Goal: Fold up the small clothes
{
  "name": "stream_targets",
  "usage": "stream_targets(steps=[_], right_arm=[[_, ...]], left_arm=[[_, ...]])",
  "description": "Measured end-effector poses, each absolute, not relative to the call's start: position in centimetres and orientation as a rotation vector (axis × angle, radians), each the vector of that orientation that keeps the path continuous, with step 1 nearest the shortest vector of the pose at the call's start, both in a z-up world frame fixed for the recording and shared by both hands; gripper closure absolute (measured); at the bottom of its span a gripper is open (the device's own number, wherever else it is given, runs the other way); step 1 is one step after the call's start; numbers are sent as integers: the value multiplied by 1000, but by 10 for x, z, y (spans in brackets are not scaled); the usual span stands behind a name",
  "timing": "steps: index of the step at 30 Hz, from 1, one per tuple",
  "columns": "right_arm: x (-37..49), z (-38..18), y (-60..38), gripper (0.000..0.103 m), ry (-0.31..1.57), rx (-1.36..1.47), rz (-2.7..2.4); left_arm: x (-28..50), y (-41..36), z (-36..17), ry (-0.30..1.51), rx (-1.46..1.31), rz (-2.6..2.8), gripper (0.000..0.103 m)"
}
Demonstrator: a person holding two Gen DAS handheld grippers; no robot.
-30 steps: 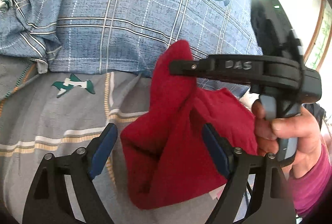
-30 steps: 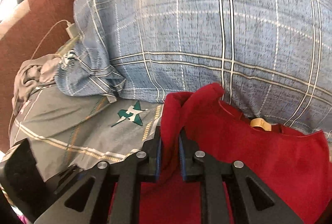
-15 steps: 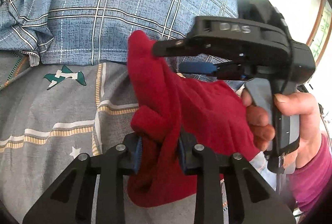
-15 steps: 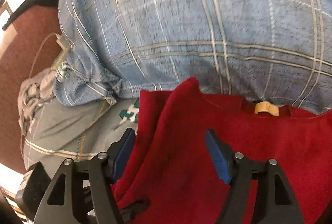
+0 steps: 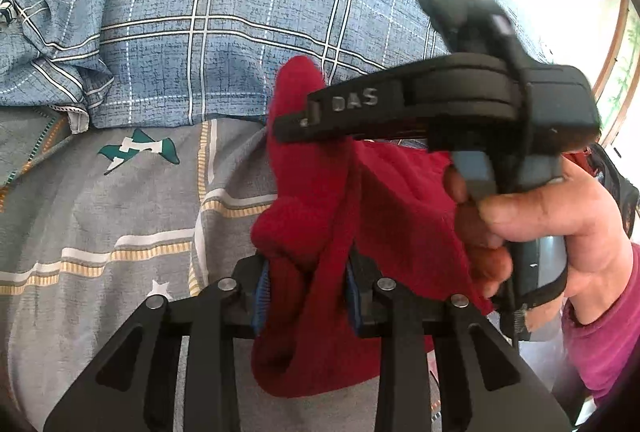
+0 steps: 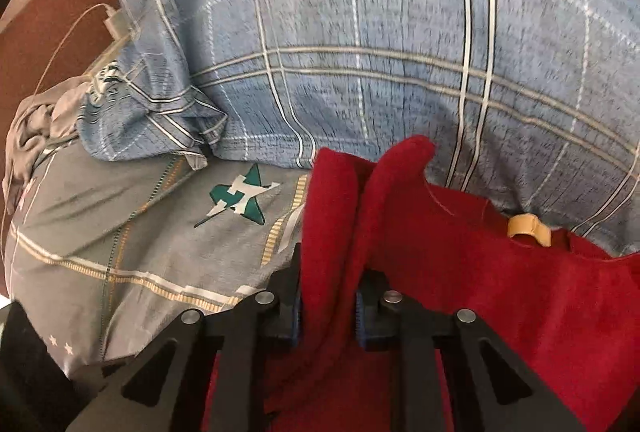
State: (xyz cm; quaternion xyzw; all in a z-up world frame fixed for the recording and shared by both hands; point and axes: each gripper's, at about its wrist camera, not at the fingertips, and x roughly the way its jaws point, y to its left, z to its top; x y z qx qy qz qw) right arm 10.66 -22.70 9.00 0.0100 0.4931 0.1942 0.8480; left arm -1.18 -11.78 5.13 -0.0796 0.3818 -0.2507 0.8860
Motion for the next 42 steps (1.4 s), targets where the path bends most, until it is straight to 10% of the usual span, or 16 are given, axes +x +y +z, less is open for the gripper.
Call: stream_targets(steps=[13, 18, 42], right_arm=[[98, 106, -245, 85, 1022, 70, 433], [91, 122, -260, 87, 1004, 67, 443], [65, 161, -444, 88, 930, 143, 261]], left_arm=[[-14, -118, 46, 799, -172, -511, 51], [-27, -130, 62, 805, -202, -541, 84], [-43, -317, 127, 835, 14, -719, 89]])
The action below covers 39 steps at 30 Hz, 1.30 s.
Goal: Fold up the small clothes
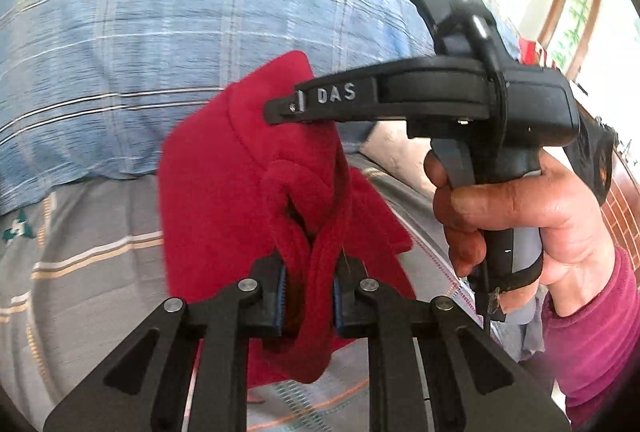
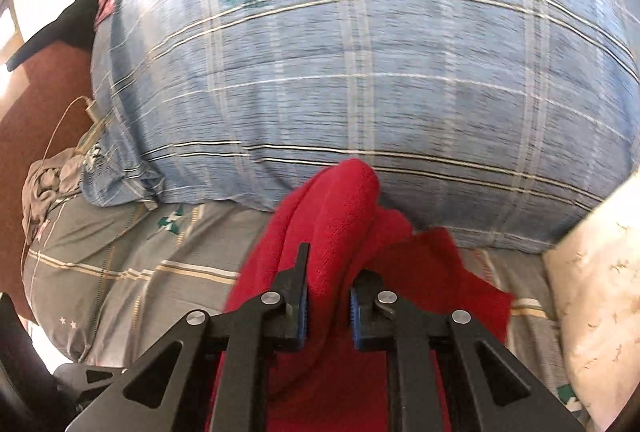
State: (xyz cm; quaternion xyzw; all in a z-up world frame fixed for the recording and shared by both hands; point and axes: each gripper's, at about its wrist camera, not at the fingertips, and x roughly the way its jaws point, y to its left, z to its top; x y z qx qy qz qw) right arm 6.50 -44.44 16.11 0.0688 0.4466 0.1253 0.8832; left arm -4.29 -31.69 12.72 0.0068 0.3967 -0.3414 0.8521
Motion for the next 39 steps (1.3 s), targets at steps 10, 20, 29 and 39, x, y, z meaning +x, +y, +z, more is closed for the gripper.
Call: stream_targets(steps=[10, 20, 29, 39], right_arm=[[70, 86, -503, 85, 1043, 262, 160], [15, 127, -525, 45, 936, 327, 133], [-12, 102, -476, 81, 1006, 194, 168], [-32, 93, -496, 77, 969, 270, 133]], left_arm=[[-37, -370, 83, 937, 58, -770, 87], [-68, -311, 117, 850, 79, -837, 48], [-45, -270, 97, 876, 72, -650, 48], [-48, -276, 66, 933, 77, -642, 46]])
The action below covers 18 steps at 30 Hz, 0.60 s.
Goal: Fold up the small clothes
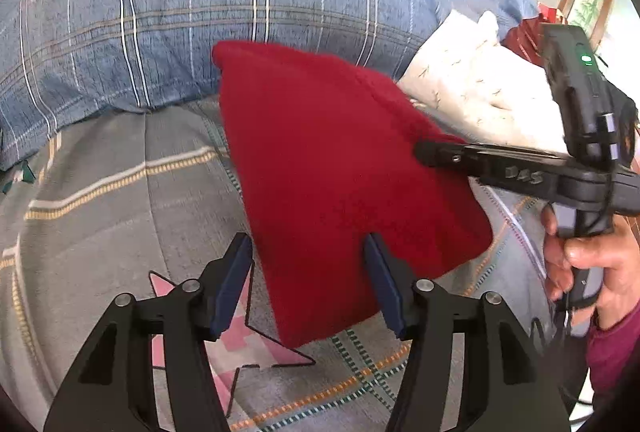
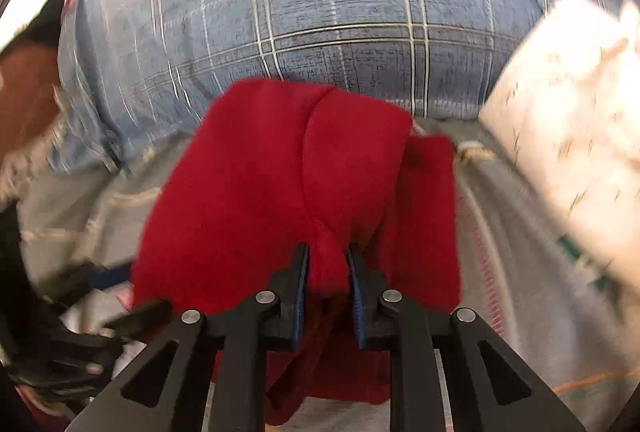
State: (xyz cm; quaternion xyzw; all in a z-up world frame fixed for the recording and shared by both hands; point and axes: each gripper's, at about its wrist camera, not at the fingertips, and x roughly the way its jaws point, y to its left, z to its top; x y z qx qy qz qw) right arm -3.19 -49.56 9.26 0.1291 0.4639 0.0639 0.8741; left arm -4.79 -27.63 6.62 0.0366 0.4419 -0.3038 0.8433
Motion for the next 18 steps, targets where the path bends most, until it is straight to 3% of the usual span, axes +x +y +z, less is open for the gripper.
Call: stream_targets(steps=[2, 4, 15, 17, 18], right_arm=[[-38, 97, -508, 67, 947, 375, 145], [-46, 99, -518, 50, 926, 443, 159], [-37, 74, -496, 42, 993, 468, 226], [-33, 71, -494, 59, 998, 478, 221], [-33, 74, -494, 83, 985, 464, 226]], left_arm=[[-48, -274, 66, 933, 65, -643, 46], [-48, -273, 65, 928, 74, -642, 46], [-49, -273, 61, 937, 68, -633, 45], [-49, -273, 62, 937, 65, -624, 45], [-50, -273, 64, 935, 62, -620, 45]])
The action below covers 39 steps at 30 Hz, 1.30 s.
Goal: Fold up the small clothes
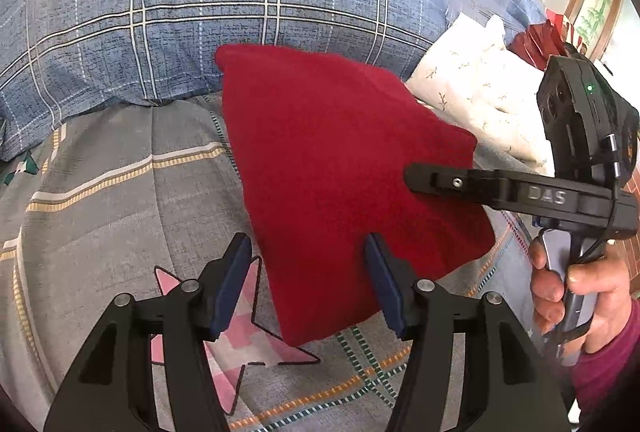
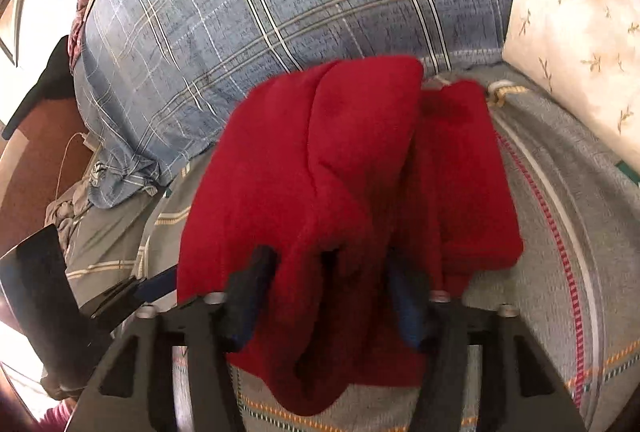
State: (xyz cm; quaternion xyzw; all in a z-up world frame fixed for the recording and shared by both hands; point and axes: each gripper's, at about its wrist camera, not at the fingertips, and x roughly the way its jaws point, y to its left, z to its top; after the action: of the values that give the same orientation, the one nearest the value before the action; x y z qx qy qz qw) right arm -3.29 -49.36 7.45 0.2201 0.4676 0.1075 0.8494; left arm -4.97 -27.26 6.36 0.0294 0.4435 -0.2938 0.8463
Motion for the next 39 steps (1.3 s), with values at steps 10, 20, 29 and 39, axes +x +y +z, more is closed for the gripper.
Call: stream_targets(steps=[10, 20, 29, 39], right_arm=[[-48, 137, -489, 87, 858, 181, 149], [-56, 116, -525, 59, 880, 307, 46], [-8, 99, -483, 70, 889, 67, 22], [15, 88, -495, 69, 914, 119, 7]], left_arm=[[-52, -278, 92, 849, 63, -621, 45], [-47, -289, 63, 910, 97, -601, 42], [-44, -282, 55, 920, 41, -574, 31], [-43, -282, 54, 914, 36, -573, 28]])
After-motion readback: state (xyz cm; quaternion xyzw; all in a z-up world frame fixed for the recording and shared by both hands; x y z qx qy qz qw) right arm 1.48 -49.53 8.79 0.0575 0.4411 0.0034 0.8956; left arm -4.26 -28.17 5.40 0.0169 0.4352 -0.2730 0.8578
